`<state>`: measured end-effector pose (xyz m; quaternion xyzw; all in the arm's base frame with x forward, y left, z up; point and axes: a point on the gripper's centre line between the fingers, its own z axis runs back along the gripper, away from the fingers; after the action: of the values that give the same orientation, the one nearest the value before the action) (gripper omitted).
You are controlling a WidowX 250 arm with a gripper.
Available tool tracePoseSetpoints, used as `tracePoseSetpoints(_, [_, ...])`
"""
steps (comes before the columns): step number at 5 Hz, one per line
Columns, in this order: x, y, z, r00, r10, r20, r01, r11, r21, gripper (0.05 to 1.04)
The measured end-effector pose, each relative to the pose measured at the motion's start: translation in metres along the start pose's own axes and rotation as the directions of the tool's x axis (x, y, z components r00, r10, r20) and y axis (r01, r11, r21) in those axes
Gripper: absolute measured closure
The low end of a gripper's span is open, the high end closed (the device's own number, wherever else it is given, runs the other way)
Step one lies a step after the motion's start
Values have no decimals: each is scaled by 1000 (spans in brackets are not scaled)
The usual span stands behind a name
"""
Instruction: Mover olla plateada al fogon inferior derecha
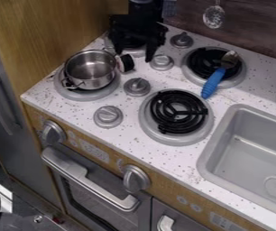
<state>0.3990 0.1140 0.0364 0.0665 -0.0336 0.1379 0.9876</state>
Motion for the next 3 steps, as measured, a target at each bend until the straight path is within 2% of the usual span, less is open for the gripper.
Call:
tracePoseSetpoints(1, [6, 18, -5, 1000, 15, -8, -15, 1000, 5, 88])
tracePoseSetpoints(3, [-6, 26, -45, 989, 7, -146, -6, 1000, 9, 88])
